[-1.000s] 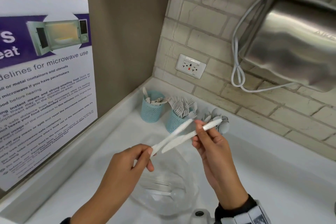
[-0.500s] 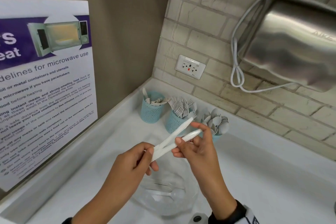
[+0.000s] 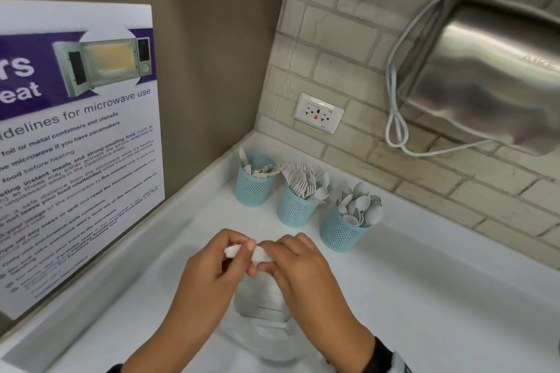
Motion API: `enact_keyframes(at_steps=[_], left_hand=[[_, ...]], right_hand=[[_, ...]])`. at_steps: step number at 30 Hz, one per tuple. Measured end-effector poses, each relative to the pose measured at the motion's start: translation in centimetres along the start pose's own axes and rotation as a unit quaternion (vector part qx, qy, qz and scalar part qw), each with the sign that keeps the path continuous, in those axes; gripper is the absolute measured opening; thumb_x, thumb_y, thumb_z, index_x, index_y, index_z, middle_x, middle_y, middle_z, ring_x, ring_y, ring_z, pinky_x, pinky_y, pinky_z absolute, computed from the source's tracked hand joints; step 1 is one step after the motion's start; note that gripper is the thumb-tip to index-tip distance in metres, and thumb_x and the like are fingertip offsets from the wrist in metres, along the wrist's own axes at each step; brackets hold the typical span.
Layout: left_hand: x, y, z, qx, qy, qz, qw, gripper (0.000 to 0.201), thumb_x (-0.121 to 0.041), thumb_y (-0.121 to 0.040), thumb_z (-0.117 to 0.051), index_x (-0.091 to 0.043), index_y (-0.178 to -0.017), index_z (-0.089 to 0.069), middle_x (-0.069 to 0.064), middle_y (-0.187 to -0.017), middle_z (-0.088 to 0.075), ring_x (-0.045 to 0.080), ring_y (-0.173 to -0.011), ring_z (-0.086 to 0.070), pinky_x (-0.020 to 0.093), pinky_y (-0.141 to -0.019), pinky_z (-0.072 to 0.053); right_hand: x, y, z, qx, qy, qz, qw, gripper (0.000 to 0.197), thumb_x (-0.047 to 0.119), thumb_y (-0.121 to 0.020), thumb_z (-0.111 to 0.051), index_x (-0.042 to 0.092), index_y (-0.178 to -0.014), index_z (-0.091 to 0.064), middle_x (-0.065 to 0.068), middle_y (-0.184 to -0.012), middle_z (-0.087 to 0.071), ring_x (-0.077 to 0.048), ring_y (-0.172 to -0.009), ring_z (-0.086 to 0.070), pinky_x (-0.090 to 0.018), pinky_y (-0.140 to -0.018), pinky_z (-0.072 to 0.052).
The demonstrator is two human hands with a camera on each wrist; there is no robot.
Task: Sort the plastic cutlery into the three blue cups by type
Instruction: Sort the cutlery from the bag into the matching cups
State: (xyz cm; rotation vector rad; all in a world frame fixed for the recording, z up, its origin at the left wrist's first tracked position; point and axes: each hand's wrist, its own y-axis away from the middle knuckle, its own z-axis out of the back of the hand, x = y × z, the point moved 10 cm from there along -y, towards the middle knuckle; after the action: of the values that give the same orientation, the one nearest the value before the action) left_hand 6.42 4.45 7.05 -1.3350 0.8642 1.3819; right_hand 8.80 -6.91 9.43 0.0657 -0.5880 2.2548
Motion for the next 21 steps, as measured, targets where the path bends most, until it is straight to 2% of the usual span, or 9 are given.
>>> enact_keyframes(at_steps=[2,4,7,10,12,14,16,18,21], left_hand=[[0.4,-0.3,0.3,-0.010,0.033,0.002,0.999,0.025,-0.048,-0.077,-0.069,-0.030,-0.091,-0.060,-0.004,-0.078,-0.071,0.007,-0.070,-0.063,0.020,-0.067,-0.048],[1.3,-0.6,-0.2,0.014,0.010,-0.001,1.000,0.049,-0.063,-0.064,-0.062,-0.035,-0.104,-0.057,-0.015,-0.096,-0.068,0.000,-0.088,-0.062,0.015,-0.073,-0.048],[1.5,-0.2,-2.1,0.085,-0.078,-0.035,0.993,0.050,-0.067,-0.071,-0.054,-0.038,-0.113,-0.054,-0.028,-0.112,-0.060,-0.008,-0.107,-0.054,0.011,-0.086,-0.043],[1.0,0.2,-3.0,0.113,-0.109,-0.070,0.985,0.009,-0.039,-0.094,-0.050,-0.035,-0.094,-0.058,-0.018,-0.089,-0.066,-0.003,-0.089,-0.060,0.010,-0.074,-0.043],[0.9,0.3,-2.8,0.103,-0.130,-0.086,0.982,0.016,-0.029,-0.097,-0.044,-0.030,-0.083,-0.052,-0.005,-0.073,-0.057,0.005,-0.075,-0.054,0.013,-0.063,-0.039],[1.0,0.1,-2.3,0.086,-0.130,-0.084,0.984,0.020,-0.028,-0.098,-0.040,-0.027,-0.082,-0.051,-0.007,-0.069,-0.051,0.006,-0.072,-0.049,0.014,-0.060,-0.037],[1.1,-0.1,-2.0,0.077,-0.121,-0.087,0.986,0.023,-0.034,-0.098,-0.038,-0.026,-0.084,-0.054,-0.009,-0.073,-0.053,0.005,-0.072,-0.051,0.013,-0.060,-0.037],[1.1,-0.3,-1.6,0.063,-0.122,-0.088,0.987,0.027,-0.047,-0.093,-0.036,-0.028,-0.088,-0.054,-0.011,-0.078,-0.056,0.008,-0.074,-0.053,0.016,-0.063,-0.041],[1.9,-0.5,-0.4,0.023,-0.097,-0.045,0.994,0.019,-0.048,-0.086,-0.040,-0.041,-0.103,-0.046,-0.009,-0.080,-0.059,0.005,-0.083,-0.056,0.015,-0.072,-0.043]], right_hand=[[-0.8,-0.1,1.0,-0.029,-0.063,-0.035,0.997,0.023,0.038,-0.083,-0.056,0.023,-0.099,-0.064,0.008,-0.077,-0.060,-0.014,-0.072,-0.055,-0.022,-0.067,-0.043],[-1.8,-0.1,1.6,-0.048,-0.163,-0.093,0.981,0.021,0.041,-0.088,-0.056,0.028,-0.105,-0.057,0.008,-0.077,-0.060,-0.009,-0.069,-0.056,-0.022,-0.067,-0.046],[-1.9,0.0,1.5,-0.043,-0.343,-0.147,0.927,0.041,0.023,-0.090,-0.064,0.038,-0.119,-0.040,0.008,-0.083,-0.067,-0.011,-0.069,-0.066,-0.027,-0.069,-0.054],[-2.1,-0.3,2.0,-0.052,-0.412,-0.166,0.895,0.047,0.017,-0.093,-0.060,0.036,-0.126,-0.032,-0.004,-0.081,-0.070,-0.018,-0.068,-0.069,-0.034,-0.071,-0.057],[-2.5,-0.5,2.5,-0.069,-0.430,-0.166,0.885,0.025,0.019,-0.095,-0.055,0.028,-0.114,-0.041,-0.007,-0.084,-0.071,-0.017,-0.067,-0.068,-0.030,-0.068,-0.056],[-3.1,-0.7,3.2,-0.091,-0.444,-0.163,0.876,0.010,0.024,-0.094,-0.052,0.016,-0.100,-0.051,-0.006,-0.086,-0.071,-0.018,-0.068,-0.066,-0.029,-0.065,-0.054],[-4.0,-0.9,3.7,-0.106,-0.450,-0.169,0.870,0.019,0.025,-0.092,-0.052,0.007,-0.092,-0.055,-0.006,-0.084,-0.070,-0.020,-0.067,-0.066,-0.030,-0.063,-0.053],[-5.1,-1.3,4.6,-0.130,-0.457,-0.181,0.861,0.017,0.020,-0.092,-0.053,0.003,-0.090,-0.056,-0.009,-0.079,-0.069,-0.019,-0.064,-0.066,-0.029,-0.061,-0.053],[-7.7,-2.1,6.9,-0.200,-0.461,-0.200,0.841,0.011,0.012,-0.095,-0.052,0.005,-0.087,-0.056,-0.014,-0.074,-0.066,-0.015,-0.061,-0.067,-0.022,-0.059,-0.054]])
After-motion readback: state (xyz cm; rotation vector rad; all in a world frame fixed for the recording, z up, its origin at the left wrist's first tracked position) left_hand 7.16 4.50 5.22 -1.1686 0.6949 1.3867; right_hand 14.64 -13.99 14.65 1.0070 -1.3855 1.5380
